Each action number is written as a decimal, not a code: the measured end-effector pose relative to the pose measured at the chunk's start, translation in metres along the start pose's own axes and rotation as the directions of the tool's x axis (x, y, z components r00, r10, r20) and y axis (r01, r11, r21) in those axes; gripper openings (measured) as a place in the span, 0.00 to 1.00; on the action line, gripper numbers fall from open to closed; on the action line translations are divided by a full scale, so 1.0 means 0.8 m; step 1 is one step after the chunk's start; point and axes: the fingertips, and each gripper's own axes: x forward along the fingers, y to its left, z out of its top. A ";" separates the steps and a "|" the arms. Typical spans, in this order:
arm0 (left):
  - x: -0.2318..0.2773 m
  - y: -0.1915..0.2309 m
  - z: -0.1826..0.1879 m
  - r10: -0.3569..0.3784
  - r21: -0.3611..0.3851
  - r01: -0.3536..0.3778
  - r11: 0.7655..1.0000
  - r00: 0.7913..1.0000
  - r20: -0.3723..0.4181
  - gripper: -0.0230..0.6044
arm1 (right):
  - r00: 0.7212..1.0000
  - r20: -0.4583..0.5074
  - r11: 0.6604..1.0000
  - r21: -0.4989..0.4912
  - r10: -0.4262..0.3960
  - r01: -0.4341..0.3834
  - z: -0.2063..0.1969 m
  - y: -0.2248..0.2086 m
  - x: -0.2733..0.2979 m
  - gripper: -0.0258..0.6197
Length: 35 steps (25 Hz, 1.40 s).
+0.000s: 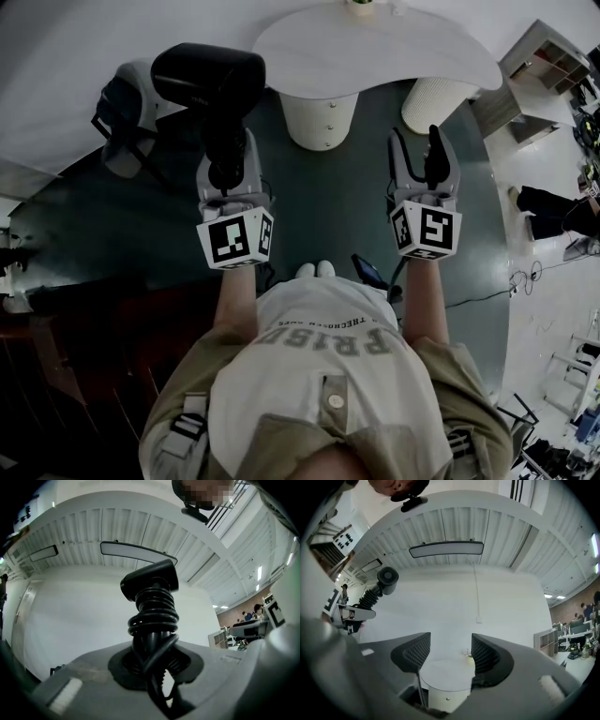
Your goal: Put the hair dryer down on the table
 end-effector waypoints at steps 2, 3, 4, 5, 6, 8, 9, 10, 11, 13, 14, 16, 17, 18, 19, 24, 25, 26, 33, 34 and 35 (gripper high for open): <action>0.000 -0.001 -0.003 0.001 0.001 -0.001 1.000 1.000 -0.010 0.17 | 1.000 -0.007 1.000 -0.005 0.004 -0.004 -0.002 -0.005 0.000 0.47; 0.002 -0.001 -0.004 -0.001 0.007 0.002 1.000 1.000 -0.012 0.17 | 1.000 -0.009 1.000 -0.009 0.007 -0.007 -0.003 -0.009 0.001 0.48; 0.004 0.000 -0.005 -0.003 0.011 0.003 1.000 1.000 -0.011 0.17 | 1.000 -0.012 1.000 -0.012 0.007 -0.008 -0.004 -0.013 0.002 0.48; 0.005 0.000 -0.005 0.000 0.015 0.000 1.000 1.000 -0.010 0.17 | 1.000 -0.017 1.000 -0.013 0.005 -0.005 -0.006 -0.019 0.002 0.48; 0.004 0.000 -0.005 0.005 0.016 -0.005 1.000 1.000 -0.010 0.17 | 1.000 -0.023 1.000 -0.011 0.000 0.000 -0.009 -0.026 0.000 0.48; 0.003 -0.003 -0.006 0.018 0.008 -0.017 1.000 1.000 -0.013 0.17 | 0.999 -0.040 1.000 0.003 -0.017 0.017 -0.018 -0.042 -0.006 0.48; 0.004 -0.005 -0.007 0.022 0.005 -0.022 1.000 1.000 -0.015 0.17 | 0.999 -0.048 1.000 0.010 -0.026 0.026 -0.022 -0.050 -0.009 0.48; 0.005 -0.006 -0.008 0.025 0.004 -0.025 1.000 1.000 -0.019 0.17 | 0.998 -0.056 0.999 0.016 -0.032 0.033 -0.025 -0.056 -0.010 0.48; 0.006 -0.007 -0.009 0.029 0.003 -0.029 1.000 0.999 -0.023 0.17 | 0.998 -0.060 0.999 0.018 -0.035 0.036 -0.028 -0.062 -0.010 0.48; 0.008 -0.007 -0.010 0.043 -0.002 -0.043 0.999 0.999 -0.027 0.17 | 0.998 -0.062 0.999 0.015 -0.033 0.034 -0.030 -0.068 -0.008 0.48; 0.010 -0.006 -0.011 0.049 -0.003 -0.049 0.999 0.998 -0.027 0.17 | 0.998 -0.060 0.999 0.012 -0.029 0.030 -0.030 -0.070 -0.005 0.48; 0.014 -0.006 -0.011 0.057 0.000 -0.057 0.998 0.998 -0.025 0.17 | 0.998 -0.054 1.000 0.015 -0.019 0.020 -0.028 -0.077 0.001 0.48; 0.016 -0.007 -0.012 0.059 0.004 -0.059 0.998 0.998 -0.025 0.17 | 0.999 -0.052 1.000 0.020 -0.016 0.018 -0.029 -0.081 0.005 0.48; 0.018 -0.007 -0.013 0.062 0.008 -0.061 0.998 0.998 -0.027 0.17 | 0.999 -0.052 0.999 0.029 -0.017 0.018 -0.030 -0.085 0.008 0.48; 0.020 -0.007 -0.015 0.063 0.011 -0.063 0.998 0.998 -0.031 0.17 | 0.998 -0.054 0.999 0.041 -0.019 0.021 -0.032 -0.089 0.012 0.48; 0.036 -0.003 -0.028 0.070 0.013 -0.069 0.998 0.996 -0.057 0.17 | 0.996 -0.089 0.995 0.094 -0.026 0.034 -0.055 -0.101 0.025 0.48; 0.041 0.000 -0.029 0.070 0.012 -0.070 0.997 0.996 -0.058 0.17 | 0.995 -0.096 0.994 0.100 -0.025 0.035 -0.059 -0.101 0.029 0.48; 0.046 0.004 -0.031 0.071 0.010 -0.071 0.997 0.996 -0.057 0.17 | 0.995 -0.100 0.994 0.106 -0.025 0.036 -0.063 -0.100 0.035 0.48; 0.100 0.028 -0.041 0.062 -0.007 -0.062 0.998 0.997 -0.048 0.17 | 0.994 -0.102 0.991 0.119 -0.041 0.053 -0.069 -0.103 0.084 0.48; 0.108 0.030 -0.042 0.058 -0.010 -0.059 0.998 0.997 -0.046 0.17 | 0.994 -0.099 0.992 0.115 -0.044 0.055 -0.067 -0.104 0.090 0.48; 0.116 0.033 -0.043 0.054 -0.012 -0.055 0.998 0.998 -0.043 0.17 | 0.994 -0.096 0.992 0.112 -0.049 0.059 -0.065 -0.105 0.096 0.48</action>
